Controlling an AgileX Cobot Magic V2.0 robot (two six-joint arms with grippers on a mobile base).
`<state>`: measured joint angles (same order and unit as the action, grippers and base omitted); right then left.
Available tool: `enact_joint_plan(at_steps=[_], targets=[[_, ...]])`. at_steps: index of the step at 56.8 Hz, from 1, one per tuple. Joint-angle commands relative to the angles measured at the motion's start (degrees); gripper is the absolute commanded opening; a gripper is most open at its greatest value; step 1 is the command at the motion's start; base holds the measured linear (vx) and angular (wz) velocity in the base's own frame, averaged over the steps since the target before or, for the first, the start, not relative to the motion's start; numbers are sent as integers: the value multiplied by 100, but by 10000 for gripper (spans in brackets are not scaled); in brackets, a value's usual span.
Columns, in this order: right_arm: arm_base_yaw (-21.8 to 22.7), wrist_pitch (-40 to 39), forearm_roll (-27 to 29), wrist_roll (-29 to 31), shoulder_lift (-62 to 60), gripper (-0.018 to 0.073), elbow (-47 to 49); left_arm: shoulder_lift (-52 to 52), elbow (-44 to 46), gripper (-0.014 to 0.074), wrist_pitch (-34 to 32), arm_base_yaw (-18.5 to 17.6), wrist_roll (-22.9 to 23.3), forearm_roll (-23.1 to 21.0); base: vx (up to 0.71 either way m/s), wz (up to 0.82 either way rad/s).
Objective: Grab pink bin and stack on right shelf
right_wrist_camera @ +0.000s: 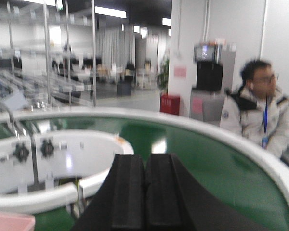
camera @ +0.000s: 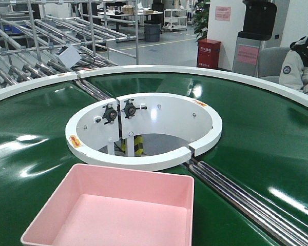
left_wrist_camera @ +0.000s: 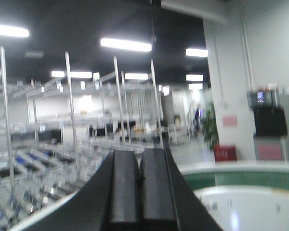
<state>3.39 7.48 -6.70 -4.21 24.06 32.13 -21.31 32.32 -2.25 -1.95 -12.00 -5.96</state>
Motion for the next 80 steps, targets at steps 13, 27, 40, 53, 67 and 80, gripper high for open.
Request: enact_joint_plan(at_steps=[13,27,40,53,67,80], targets=[[6,-369,-69,62,1366,63,200,-1457,166,50,148,-2,59,-27,0,0],[6,-368,-31,46,1828,302,200,-2162,166,302,360,-2,59,-27,0,0],[0,546,795,-40,2427,335,458,-2828,380,326,1035,-2,335,-46,0,0],[-199,1672,2105,1380,3763,335,1813,-4003,1739,326,1902,-2,344,-46,0,0],[-1551,1661,2471,1136,5421,335,2977,-5566,3506,377,3011,-142,45,-167,0,0],[-1942,2374,2434,357,6862,365,4080,-6980,4859,423,3947,-230,-172,-1027,0,0]])
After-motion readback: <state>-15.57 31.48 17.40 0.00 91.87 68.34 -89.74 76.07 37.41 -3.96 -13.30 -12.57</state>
